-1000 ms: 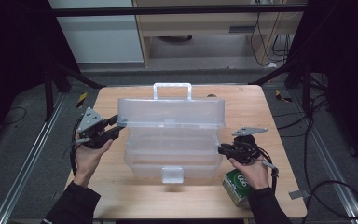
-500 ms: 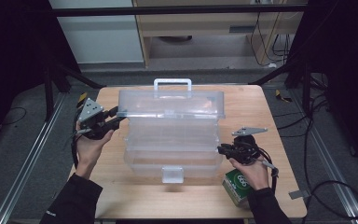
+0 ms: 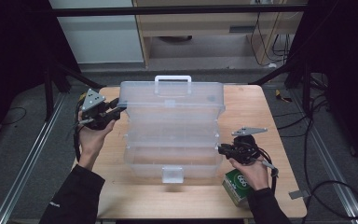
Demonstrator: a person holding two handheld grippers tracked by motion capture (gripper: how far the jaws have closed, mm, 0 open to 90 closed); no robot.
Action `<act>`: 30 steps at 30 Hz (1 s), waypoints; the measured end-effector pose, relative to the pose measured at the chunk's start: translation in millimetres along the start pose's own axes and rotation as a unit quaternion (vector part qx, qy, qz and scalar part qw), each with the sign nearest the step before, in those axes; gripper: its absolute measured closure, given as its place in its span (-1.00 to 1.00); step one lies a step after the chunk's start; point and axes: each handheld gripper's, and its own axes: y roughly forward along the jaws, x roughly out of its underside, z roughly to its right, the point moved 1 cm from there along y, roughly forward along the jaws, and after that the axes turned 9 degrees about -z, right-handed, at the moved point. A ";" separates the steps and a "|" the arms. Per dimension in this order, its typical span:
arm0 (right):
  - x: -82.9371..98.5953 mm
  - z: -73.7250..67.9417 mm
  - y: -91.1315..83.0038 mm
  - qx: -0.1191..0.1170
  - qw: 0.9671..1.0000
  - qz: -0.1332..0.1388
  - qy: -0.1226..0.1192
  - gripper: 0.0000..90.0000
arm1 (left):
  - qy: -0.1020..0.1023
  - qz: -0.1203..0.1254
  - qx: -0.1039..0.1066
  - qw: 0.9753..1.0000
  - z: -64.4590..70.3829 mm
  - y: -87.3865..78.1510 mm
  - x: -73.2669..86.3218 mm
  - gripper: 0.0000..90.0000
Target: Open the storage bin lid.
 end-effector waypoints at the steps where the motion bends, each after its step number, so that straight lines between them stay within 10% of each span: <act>1: -0.1 0.2 0.2 0.001 1.000 0.001 -0.002 0.69 | -0.001 0.000 -0.002 1.000 -0.4 1.1 -1.2 0.55; 30: -0.7 -1.3 0.0 0.006 1.000 -0.002 -0.008 0.69 | -0.018 -0.014 -0.030 0.999 -8.4 21.7 -22.3 0.69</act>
